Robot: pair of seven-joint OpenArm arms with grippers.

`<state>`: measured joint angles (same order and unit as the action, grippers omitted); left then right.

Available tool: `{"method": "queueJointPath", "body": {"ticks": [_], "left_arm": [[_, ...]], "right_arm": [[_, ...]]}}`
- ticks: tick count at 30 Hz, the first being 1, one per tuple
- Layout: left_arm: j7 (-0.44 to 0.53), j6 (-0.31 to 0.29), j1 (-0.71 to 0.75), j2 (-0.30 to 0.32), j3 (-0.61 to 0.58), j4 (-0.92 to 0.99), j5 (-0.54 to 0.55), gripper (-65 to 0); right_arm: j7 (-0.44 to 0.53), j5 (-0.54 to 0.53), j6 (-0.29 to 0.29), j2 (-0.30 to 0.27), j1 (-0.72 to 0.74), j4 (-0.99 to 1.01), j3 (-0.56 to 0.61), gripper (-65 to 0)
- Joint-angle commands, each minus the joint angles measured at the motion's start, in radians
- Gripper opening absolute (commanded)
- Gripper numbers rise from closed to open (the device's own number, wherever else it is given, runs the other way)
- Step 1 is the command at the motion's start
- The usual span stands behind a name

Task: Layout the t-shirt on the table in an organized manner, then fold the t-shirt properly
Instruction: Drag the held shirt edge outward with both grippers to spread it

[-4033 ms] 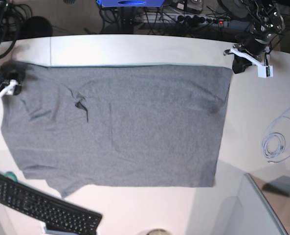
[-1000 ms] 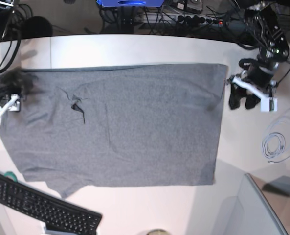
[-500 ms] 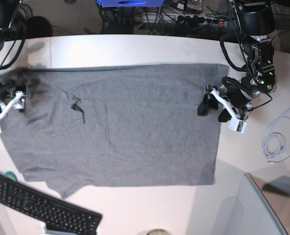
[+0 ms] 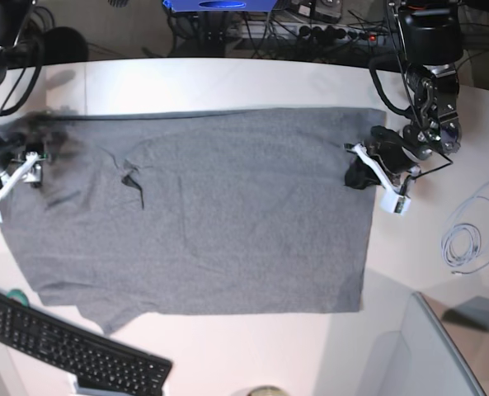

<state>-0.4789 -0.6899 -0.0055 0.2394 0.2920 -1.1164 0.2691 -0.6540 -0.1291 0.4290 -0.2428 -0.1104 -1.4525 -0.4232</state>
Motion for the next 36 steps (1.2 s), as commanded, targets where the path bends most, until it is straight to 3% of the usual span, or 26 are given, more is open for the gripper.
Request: {"method": "queueJointPath", "body": {"ticks": [1,13,23,26,32,36], "left_arm": [[0.026,-0.008,-0.015,0.013,0.017,-0.020,0.020,-65.0],[0.027,-0.008,-0.009,0.008,0.103,-0.021,0.028,-65.0],[0.024,-0.008,-0.004,-0.012,0.114,-0.021,0.029,-65.0],[0.022,-0.008,-0.004,-0.012,0.114,-0.021,0.029,-65.0],[0.021,-0.008,-0.004,-0.012,0.114,-0.021,0.029,-65.0],[0.021,-0.008,-0.003,-0.012,0.114,-0.021,0.029,-65.0]], "right_arm": [[0.020,-0.007,0.001,-0.013,0.011,-0.018,-0.004,-18.3],[0.020,-0.007,0.003,0.053,0.008,-0.012,0.008,-18.2],[0.026,-0.004,0.003,0.056,0.100,0.217,0.059,-18.9],[0.026,-0.004,0.003,0.055,0.107,0.249,0.059,-28.7],[0.026,-0.004,0.003,0.035,0.105,0.258,0.057,-57.9],[0.026,-0.002,0.003,0.032,0.102,0.258,0.057,-59.9]]}}
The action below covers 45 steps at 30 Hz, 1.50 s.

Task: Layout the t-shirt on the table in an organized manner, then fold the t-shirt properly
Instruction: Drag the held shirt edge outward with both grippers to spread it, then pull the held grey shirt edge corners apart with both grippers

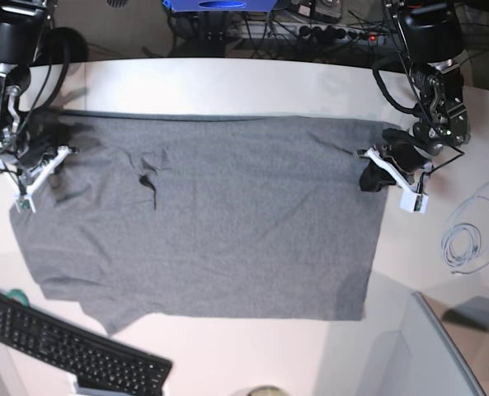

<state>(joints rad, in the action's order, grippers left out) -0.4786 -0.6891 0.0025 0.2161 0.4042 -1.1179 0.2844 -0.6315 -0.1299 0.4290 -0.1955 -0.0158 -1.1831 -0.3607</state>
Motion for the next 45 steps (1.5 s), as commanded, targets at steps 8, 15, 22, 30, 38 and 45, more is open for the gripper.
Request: {"method": "queueJointPath", "body": {"ticks": [8,15,22,30,38,45], "left_arm": [[0.021,-0.009,-0.002,0.018,0.003,-0.020,0.014,-65.0],[0.021,-0.009,0.017,0.013,0.057,-0.027,0.014,-48.5],[0.019,-0.009,0.049,0.012,0.149,-0.149,0.014,-34.1],[0.019,-0.009,0.158,-0.054,0.264,-0.317,0.016,-34.4],[0.019,-0.009,0.278,-0.154,0.278,-0.425,0.016,-44.9],[0.019,-0.009,0.288,-0.159,0.361,-0.391,0.016,-65.0]], "right_arm": [[0.003,0.000,0.001,-0.017,0.004,-0.011,-0.007,-59.3],[0.003,0.000,0.001,-0.017,0.004,-0.022,-0.007,-39.5],[0.003,-0.001,0.001,-0.029,-0.026,-0.110,-0.028,-19.7],[-0.003,-0.004,0.001,-0.005,-0.095,-0.320,-0.126,-19.7],[0.003,-0.006,0.001,0.052,-0.128,-0.329,-0.123,-19.7],[0.003,-0.006,0.006,0.101,-0.151,-0.390,-0.122,-19.7]]}}
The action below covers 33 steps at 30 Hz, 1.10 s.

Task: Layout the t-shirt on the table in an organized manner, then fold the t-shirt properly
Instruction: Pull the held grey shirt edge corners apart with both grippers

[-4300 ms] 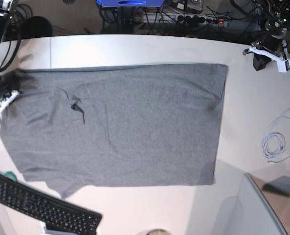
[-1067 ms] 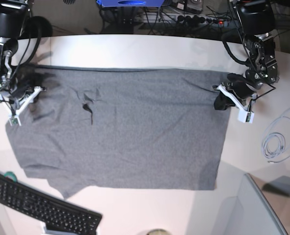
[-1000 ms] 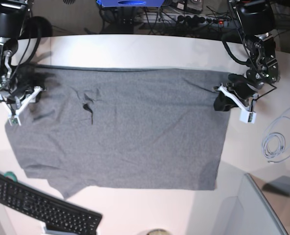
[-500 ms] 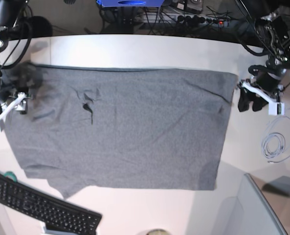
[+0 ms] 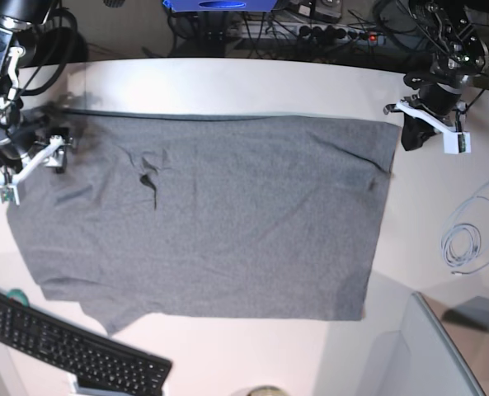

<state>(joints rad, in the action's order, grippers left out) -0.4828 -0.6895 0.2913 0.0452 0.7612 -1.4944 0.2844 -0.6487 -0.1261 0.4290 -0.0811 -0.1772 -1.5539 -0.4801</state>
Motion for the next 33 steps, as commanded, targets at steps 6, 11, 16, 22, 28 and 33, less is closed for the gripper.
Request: {"method": "queueJointPath", "body": {"ticks": [6,11,16,22,28,33], "left_arm": [[0.031,-0.009,0.029,0.012,0.077,-0.004,0.016,-65.0],[0.031,-0.009,0.023,0.017,0.114,0.048,0.016,-65.0],[0.031,-0.009,0.006,0.014,0.051,0.048,0.016,-65.0],[0.032,-0.009,-0.036,0.012,-0.056,0.054,0.013,-65.0],[0.032,-0.009,-0.096,0.017,-0.088,0.171,0.003,-65.0],[0.034,-0.009,-0.086,0.022,-0.085,0.226,0.003,-65.0]], "right_arm": [[0.020,-0.010,0.072,0.027,-0.011,-0.066,-0.022,-19.7],[0.019,-0.010,0.077,0.057,-0.005,-0.036,-0.096,-20.0],[0.019,-0.008,0.078,0.033,0.015,0.046,-0.098,-40.7],[0.020,-0.005,0.078,-0.007,0.043,0.154,-0.104,-63.6],[0.020,-0.005,0.074,-0.058,0.064,0.244,-0.104,-62.9],[0.020,-0.005,0.074,-0.078,0.087,0.326,-0.104,-62.9]]}}
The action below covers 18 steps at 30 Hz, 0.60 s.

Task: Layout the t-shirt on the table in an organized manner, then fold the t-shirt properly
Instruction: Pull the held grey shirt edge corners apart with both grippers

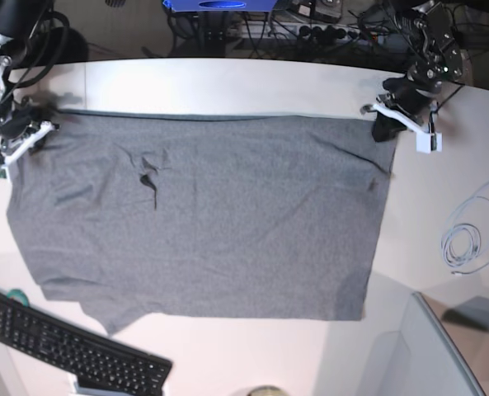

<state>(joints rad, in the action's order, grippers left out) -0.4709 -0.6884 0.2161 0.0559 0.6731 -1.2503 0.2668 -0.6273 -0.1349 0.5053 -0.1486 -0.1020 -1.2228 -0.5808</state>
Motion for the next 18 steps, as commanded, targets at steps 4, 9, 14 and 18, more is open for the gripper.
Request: {"method": "queueJointPath", "body": {"ticks": [4,9,14,18], "left_arm": [[0.022,-0.010,0.004,0.011,0.003,-0.012,0.021,-65.0],[0.022,-0.010,0.041,0.009,0.003,-0.024,0.025,-65.0],[0.021,-0.010,0.110,-0.008,0.003,-0.171,0.032,-65.0],[0.021,-0.010,0.115,-0.021,0.003,-0.246,0.032,-65.0]], "right_arm": [[-0.001,0.004,-0.001,-0.030,0.020,0.022,-0.003,-63.0],[-0.001,0.004,0.002,-0.032,0.012,0.019,-0.003,-63.0],[-0.001,0.004,0.003,-0.032,0.011,-0.004,-0.001,-63.3],[-0.001,-0.001,0.005,-0.026,-0.031,-0.125,0.003,-63.3]]}}
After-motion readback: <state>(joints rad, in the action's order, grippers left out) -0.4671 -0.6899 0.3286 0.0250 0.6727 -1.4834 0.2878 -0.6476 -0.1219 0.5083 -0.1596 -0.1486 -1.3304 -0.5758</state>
